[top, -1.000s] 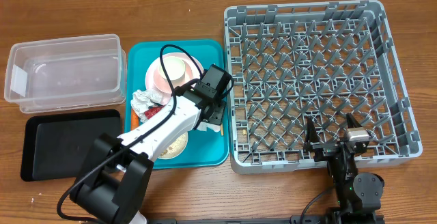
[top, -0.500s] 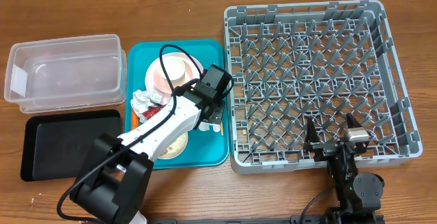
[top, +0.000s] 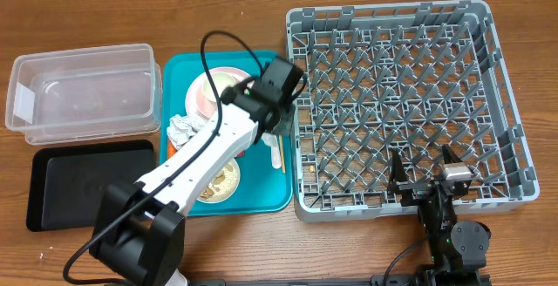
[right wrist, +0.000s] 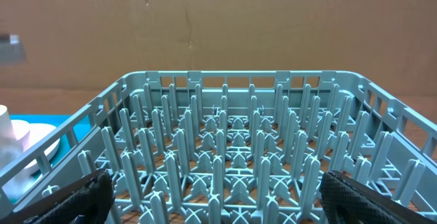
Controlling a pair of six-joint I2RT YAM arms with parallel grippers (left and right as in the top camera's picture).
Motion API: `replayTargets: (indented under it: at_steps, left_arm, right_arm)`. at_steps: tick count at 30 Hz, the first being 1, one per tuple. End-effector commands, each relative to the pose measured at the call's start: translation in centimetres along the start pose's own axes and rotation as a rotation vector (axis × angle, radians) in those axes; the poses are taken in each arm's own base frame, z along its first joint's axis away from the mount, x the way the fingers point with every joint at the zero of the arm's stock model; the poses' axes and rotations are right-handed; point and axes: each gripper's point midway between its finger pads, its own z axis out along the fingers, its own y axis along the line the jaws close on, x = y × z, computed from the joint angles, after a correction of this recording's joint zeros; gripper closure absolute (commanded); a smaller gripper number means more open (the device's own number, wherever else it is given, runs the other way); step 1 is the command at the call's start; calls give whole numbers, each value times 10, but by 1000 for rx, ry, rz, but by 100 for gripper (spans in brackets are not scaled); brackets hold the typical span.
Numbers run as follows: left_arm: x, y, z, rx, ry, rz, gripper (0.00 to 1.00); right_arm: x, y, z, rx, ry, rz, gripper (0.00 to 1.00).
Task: Sort waste into correct bins and load items into the dishwasher
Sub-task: 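Carry the napkin with the left gripper and drop it into the clear bin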
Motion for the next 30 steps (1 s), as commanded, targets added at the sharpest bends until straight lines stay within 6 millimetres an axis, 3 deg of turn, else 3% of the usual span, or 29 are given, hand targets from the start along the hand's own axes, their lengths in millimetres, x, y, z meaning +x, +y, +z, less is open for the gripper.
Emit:
replayTargets:
  at_steps: [1, 5, 9, 15, 19, 24, 30]
  left_arm:
    - [-31, -8, -37, 37, -65, -8, 96]
    - [-47, 3, -67, 26, -72, -34, 96]
    - [-62, 40, -94, -21, -84, -106, 96]
    - [-72, 126, -105, -130, -91, -285, 96]
    - [-66, 202, -107, -207, -96, -479, 96]
    - [-52, 283, -116, -286, -139, -735, 96]
    - [-41, 355, -125, -359, -228, -890, 96]
  right_arm:
    - [1, 0, 0, 1, -5, -4, 0]
    - [1, 0, 0, 1, -5, -4, 0]
    - [1, 0, 0, 1, -5, -4, 0]
    - [1, 0, 0, 1, -5, -4, 0]
    - [1, 0, 0, 1, -5, -4, 0]
    - [1, 0, 0, 1, -5, -4, 0]
    - [1, 0, 0, 1, -5, -4, 0]
